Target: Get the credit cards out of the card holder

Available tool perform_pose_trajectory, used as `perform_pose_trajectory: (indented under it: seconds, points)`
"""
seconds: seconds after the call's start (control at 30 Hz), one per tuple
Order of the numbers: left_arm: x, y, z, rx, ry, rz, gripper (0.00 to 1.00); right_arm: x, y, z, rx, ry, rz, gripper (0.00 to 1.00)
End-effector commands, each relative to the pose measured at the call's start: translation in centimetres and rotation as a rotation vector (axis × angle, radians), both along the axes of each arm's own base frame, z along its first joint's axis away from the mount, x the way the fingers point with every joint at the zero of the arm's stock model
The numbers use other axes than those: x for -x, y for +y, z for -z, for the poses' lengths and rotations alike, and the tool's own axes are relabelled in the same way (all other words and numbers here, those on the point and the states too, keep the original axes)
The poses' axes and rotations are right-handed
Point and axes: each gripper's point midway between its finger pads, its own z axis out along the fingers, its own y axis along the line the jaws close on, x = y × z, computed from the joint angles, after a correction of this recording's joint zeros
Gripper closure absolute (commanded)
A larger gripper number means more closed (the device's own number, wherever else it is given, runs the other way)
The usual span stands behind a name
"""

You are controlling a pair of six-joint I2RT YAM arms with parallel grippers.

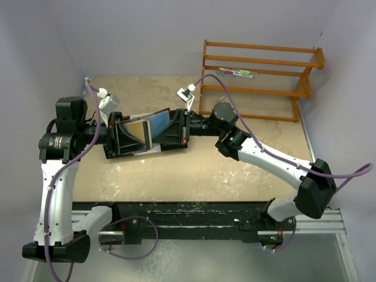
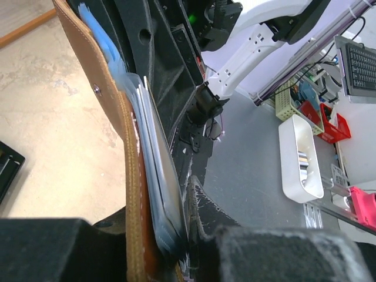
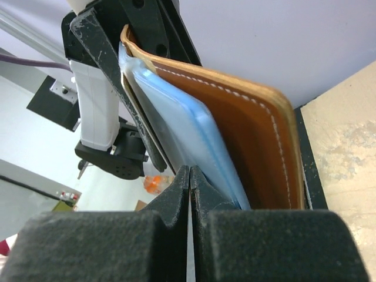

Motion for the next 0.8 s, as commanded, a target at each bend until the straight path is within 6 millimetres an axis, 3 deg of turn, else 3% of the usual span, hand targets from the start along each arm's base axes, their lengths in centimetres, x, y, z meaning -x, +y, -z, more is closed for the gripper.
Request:
perform_pose_trajectory:
  seconds: [0.0,0.07,0.13,0.23,0.77]
  points:
    - [3.6,-0.4,-3.7,0.117,-0.116,0.18,0.8,-1.1,-0.1,1.6,0.051,0.032,0.029,1.0]
    - [3.5,-0.4,-3.6,0.114,-0.118,0.176,0.83,-1.0,-0.1,1.2,0.049,0.018,0.022,1.0]
    - [3.3,-0.4,-3.5,0.111,-0.109,0.17,0.88,-1.0,0.0,0.5,0.035,-0.001,0.011,0.86]
    - [3.1,-0.4,-3.3,0.111,-0.086,0.166,0.94,-0.7,0.0,-1.3,-0.003,-0.035,-0.003,0.74]
    - [2.5,-0.4,-2.9,0.121,0.01,0.172,0.94,-0.3,-0.2,-4.7,-0.029,-0.091,-0.016,0.43]
